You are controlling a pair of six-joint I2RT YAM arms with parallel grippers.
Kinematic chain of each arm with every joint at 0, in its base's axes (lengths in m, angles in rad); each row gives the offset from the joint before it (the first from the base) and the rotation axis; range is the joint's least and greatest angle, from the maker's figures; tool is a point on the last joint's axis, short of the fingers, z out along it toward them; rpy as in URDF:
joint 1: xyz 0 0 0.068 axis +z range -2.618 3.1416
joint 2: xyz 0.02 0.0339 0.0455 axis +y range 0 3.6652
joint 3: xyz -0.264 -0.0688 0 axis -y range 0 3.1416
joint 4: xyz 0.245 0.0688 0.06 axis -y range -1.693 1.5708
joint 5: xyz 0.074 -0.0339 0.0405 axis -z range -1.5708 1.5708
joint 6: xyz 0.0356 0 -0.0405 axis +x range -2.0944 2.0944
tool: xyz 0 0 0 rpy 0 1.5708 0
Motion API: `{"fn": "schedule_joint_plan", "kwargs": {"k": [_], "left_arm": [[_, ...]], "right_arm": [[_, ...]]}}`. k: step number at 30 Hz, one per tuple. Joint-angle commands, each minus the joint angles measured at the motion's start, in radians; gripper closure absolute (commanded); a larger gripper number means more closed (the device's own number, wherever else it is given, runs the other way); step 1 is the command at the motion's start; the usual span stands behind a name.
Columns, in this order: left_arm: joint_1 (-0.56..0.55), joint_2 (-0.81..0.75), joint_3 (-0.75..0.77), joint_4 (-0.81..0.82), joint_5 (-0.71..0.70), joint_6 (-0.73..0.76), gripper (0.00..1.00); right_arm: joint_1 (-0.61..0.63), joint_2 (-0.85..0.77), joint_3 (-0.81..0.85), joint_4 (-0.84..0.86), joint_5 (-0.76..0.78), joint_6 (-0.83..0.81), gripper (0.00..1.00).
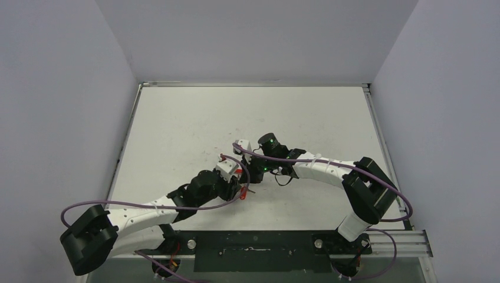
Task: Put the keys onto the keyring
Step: Adjust the key on the keyring.
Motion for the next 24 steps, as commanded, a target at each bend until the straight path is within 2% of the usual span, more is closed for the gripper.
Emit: {"fn": "schedule_joint_plan", "kwargs": {"k": [1, 6, 10, 24], "left_arm": [[0.007, 0.022, 0.052, 0.07, 0.017, 0.026, 0.6], [0.006, 0.052, 0.053, 0.087, 0.022, 0.044, 0.75], [0.008, 0.041, 0.045, 0.092, 0.013, 0.05, 1.0], [0.011, -0.099, -0.015, -0.009, 0.017, 0.056, 1.0]], "right_arm": [[-0.005, 0.008, 0.029, 0.043, -0.033, 0.012, 1.0], [-0.005, 0.01, 0.028, 0.042, -0.035, 0.012, 1.0], [-0.008, 0.01, 0.027, 0.041, -0.035, 0.011, 1.0], [-0.044, 0.026, 0.053, 0.014, -0.042, 0.013, 1.0]]}}
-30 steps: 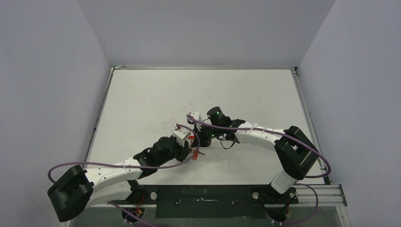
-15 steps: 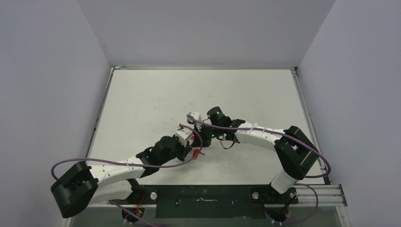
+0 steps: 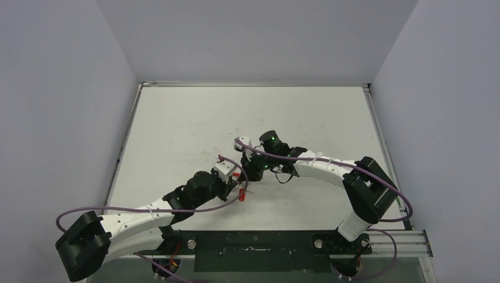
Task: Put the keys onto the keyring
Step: Adjust the key on the keyring.
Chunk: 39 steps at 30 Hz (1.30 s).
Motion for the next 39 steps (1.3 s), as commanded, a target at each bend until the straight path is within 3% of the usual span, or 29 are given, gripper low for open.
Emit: {"fn": "schedule_joint_plan", "kwargs": {"k": [1, 21, 27, 32, 34, 39], "left_arm": [[0.006, -0.041, -0.004, -0.005, 0.007, 0.007, 1.0], [0.007, -0.057, -0.028, 0.003, 0.004, 0.013, 1.0], [0.008, -0.054, -0.033, 0.012, 0.004, 0.015, 1.0], [0.008, -0.059, -0.04, 0.026, 0.016, 0.027, 1.0], [0.008, -0.063, -0.042, 0.029, 0.024, 0.034, 1.0], [0.008, -0.087, -0.059, 0.049, 0.046, 0.057, 1.0]], "right_arm": [[-0.03, 0.03, 0.05, -0.007, 0.0, -0.006, 1.0], [-0.054, 0.202, 0.174, -0.141, -0.035, 0.0, 1.0], [-0.055, 0.154, 0.131, -0.111, -0.02, -0.033, 0.7], [-0.055, 0.072, 0.066, -0.056, -0.018, -0.089, 0.33], [-0.055, 0.041, 0.033, -0.005, -0.042, -0.107, 0.28], [-0.054, -0.011, -0.069, 0.223, -0.128, -0.113, 0.29]]}}
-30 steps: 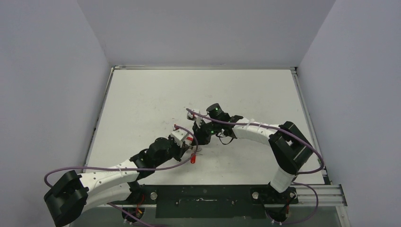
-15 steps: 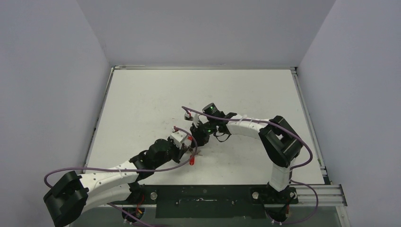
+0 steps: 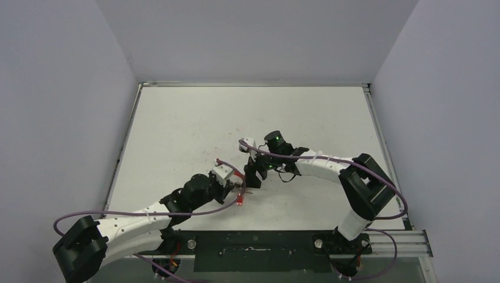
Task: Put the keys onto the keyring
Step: Adjust the key on the keyring.
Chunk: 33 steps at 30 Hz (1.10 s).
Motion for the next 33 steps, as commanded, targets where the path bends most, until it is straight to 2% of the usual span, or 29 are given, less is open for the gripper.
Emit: {"fn": "schedule_joint_plan", "kwargs": {"k": [1, 6, 9, 15, 18, 21, 24, 28, 30, 33], "left_arm": [[0.001, -0.038, -0.021, 0.079, 0.039, 0.032, 1.0], [0.002, -0.064, -0.047, 0.11, 0.067, 0.06, 1.0], [0.002, -0.075, -0.06, 0.123, 0.092, 0.071, 1.0], [0.002, -0.084, -0.063, 0.116, 0.094, 0.07, 1.0], [0.002, -0.085, -0.064, 0.117, 0.094, 0.069, 1.0], [0.002, -0.089, -0.063, 0.115, 0.09, 0.072, 1.0], [0.002, -0.093, -0.064, 0.113, 0.089, 0.074, 1.0], [0.001, -0.101, -0.064, 0.111, 0.087, 0.077, 1.0], [0.001, -0.102, -0.062, 0.108, 0.086, 0.078, 1.0], [0.001, -0.106, -0.062, 0.105, 0.087, 0.081, 1.0]], "right_arm": [[0.002, -0.07, -0.081, 0.31, -0.103, -0.027, 0.3], [0.002, -0.061, -0.178, 0.631, -0.156, 0.025, 0.32], [0.005, -0.026, -0.185, 0.74, -0.208, 0.033, 0.34], [0.016, 0.051, -0.17, 0.862, -0.284, 0.042, 0.44], [0.024, 0.077, -0.163, 0.876, -0.299, 0.033, 0.52], [0.024, 0.092, -0.167, 0.876, -0.315, 0.024, 0.54], [0.024, 0.097, -0.179, 0.852, -0.334, -0.006, 0.54], [0.024, 0.094, -0.168, 0.699, -0.352, -0.123, 0.53], [0.024, 0.089, -0.148, 0.568, -0.354, -0.222, 0.54], [0.025, 0.084, -0.087, 0.275, -0.352, -0.442, 0.58]]}}
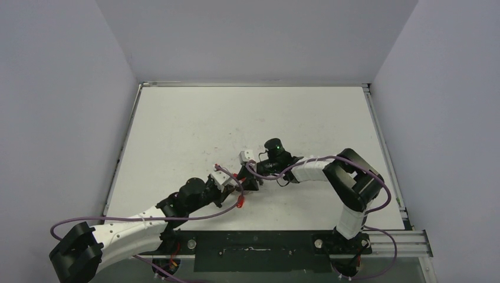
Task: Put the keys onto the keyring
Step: Adjust the key on the keyring.
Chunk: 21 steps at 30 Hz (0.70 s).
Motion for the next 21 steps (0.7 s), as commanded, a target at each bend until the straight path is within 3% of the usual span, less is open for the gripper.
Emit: {"fn": "schedule_joint_plan", "kwargs": {"k": [1, 7, 14, 16, 17, 18, 19, 21], "left_arm": [[0.001, -0.02, 0.003, 0.061, 0.011, 0.015, 1.0], [0.002, -0.018, 0.001, 0.066, 0.011, 0.014, 1.0], [0.001, -0.022, -0.003, 0.07, 0.011, 0.012, 1.0], [0.002, -0.021, -0.003, 0.07, 0.011, 0.012, 1.0], [0.0, -0.02, -0.003, 0.071, 0.011, 0.012, 1.0], [0.001, -0.02, -0.004, 0.07, 0.011, 0.011, 1.0], [0.0, -0.019, -0.003, 0.071, 0.011, 0.011, 1.0], [-0.001, -0.018, -0.005, 0.072, 0.009, 0.01, 1.0]], "right_arm": [[0.008, -0.005, 0.113, -0.425, -0.059, -0.381, 0.6], [0.01, 0.056, 0.277, -0.918, -0.106, -0.773, 0.69], [0.011, 0.121, 0.403, -1.286, -0.182, -1.124, 0.69], [0.0, 0.168, 0.464, -1.502, -0.22, -1.345, 0.7], [-0.014, 0.215, 0.504, -1.699, -0.269, -1.548, 0.7], [-0.039, 0.285, 0.555, -2.006, -0.344, -1.906, 0.67], [-0.059, 0.341, 0.602, -2.196, -0.366, -2.062, 0.65], [-0.067, 0.375, 0.619, -2.219, -0.368, -2.058, 0.64]]}}
